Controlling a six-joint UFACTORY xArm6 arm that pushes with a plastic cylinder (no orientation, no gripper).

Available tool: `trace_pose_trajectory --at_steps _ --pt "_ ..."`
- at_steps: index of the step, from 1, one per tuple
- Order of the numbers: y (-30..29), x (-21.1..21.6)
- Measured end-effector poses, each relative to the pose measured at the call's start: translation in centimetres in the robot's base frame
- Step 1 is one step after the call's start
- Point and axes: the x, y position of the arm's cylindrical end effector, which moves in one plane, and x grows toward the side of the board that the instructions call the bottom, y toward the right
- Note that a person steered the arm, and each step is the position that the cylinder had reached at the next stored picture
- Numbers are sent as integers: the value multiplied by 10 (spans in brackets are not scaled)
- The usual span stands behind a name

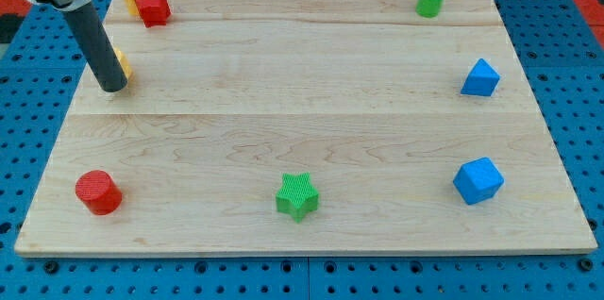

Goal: Push the yellow hexagon towards the red star

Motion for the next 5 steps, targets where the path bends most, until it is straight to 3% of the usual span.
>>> trace_pose_trajectory --at_steps 2,4,5 --pt "-1 0" --pt "-57 14" --pt "-26 11"
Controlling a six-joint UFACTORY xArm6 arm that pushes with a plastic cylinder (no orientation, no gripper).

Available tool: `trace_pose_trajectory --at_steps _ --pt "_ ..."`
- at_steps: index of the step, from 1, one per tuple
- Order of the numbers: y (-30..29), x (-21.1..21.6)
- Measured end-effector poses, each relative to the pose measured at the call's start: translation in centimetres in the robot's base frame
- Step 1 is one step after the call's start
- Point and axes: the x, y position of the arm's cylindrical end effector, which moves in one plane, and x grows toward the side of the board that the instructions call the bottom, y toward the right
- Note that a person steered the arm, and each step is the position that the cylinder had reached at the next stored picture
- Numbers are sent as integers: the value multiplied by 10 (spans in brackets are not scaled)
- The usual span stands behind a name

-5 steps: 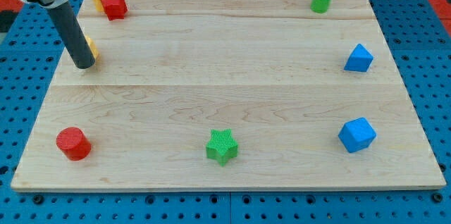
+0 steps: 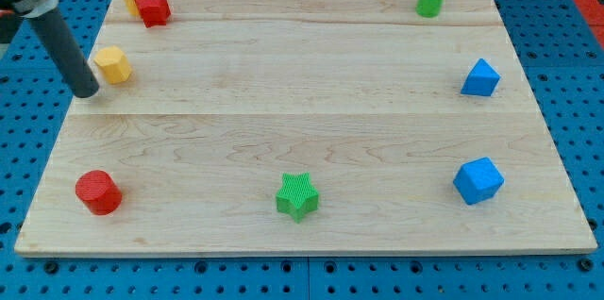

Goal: Push the yellow hexagon towards the red star

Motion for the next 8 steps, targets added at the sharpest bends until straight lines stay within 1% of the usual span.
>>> trace_pose_trajectory --at_steps 1,7,8 --pt "1 -15" --pt "-4 -18" --pt "3 -35"
